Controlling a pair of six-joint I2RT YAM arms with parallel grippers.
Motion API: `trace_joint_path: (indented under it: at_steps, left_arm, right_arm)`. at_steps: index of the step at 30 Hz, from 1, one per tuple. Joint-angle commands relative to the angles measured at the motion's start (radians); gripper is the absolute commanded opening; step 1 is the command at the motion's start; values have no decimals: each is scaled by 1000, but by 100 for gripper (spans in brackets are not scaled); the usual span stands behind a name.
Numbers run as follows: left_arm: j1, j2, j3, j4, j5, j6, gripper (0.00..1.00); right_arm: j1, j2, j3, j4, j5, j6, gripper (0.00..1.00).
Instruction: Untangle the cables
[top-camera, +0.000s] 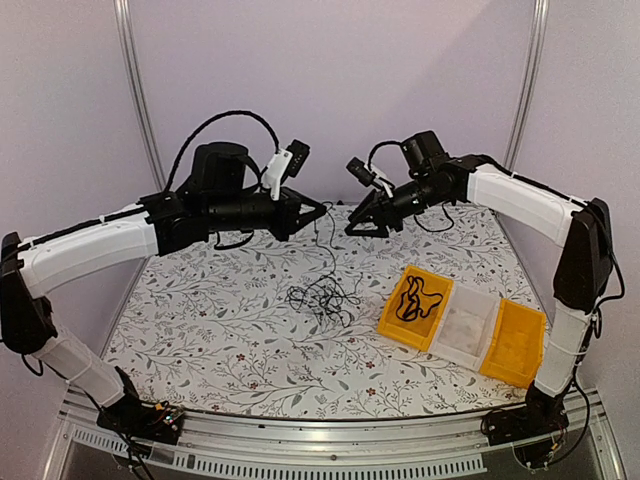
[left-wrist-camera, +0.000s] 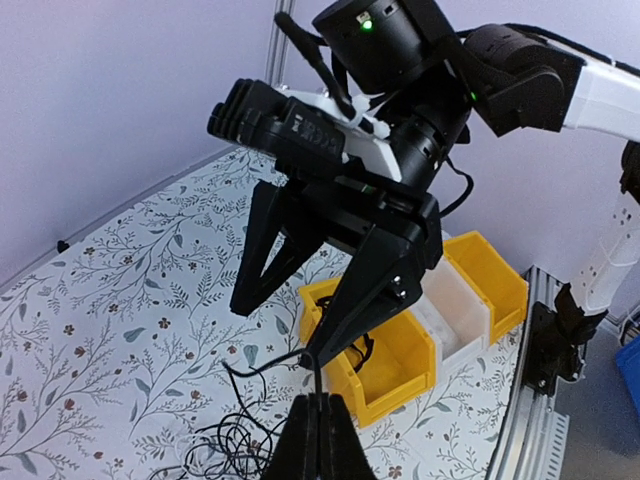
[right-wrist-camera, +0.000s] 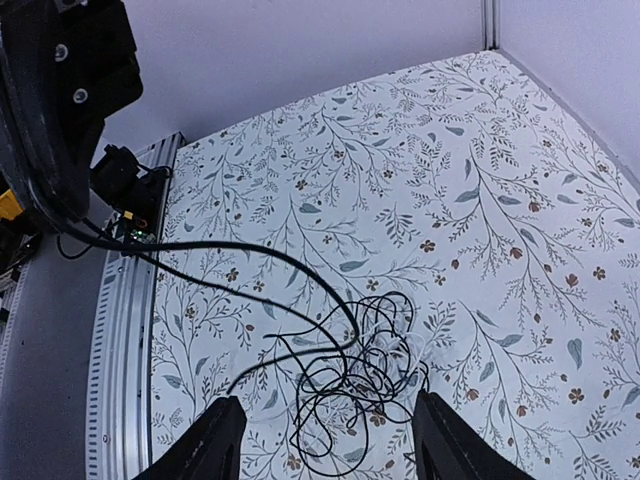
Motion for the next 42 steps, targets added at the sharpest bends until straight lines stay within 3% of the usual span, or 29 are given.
trace_joint_path:
  at_steps: [1, 12, 23, 31, 36, 42]
  left_arm:
    - [4, -31, 54, -7, -26, -14, 0]
    - [5, -80, 172, 7, -67, -61, 0]
    - [4, -51, 441, 72, -120, -146, 0]
    - [4, 34, 745, 137, -171, -110, 0]
    - [5, 9, 728, 206, -217, -97, 0]
    - [8, -82, 502, 242, -297, -83, 0]
  right_arm:
    - [13, 25, 51, 15, -115, 19, 62]
    - [61, 121, 36, 124, -158, 184, 65]
    - [91, 330, 146, 182, -178, 225, 60]
    - [108, 467, 133, 171, -96, 207, 52]
    - [108, 490, 143, 156, -40, 174, 52]
    - [100, 424, 151, 115, 3, 109, 53]
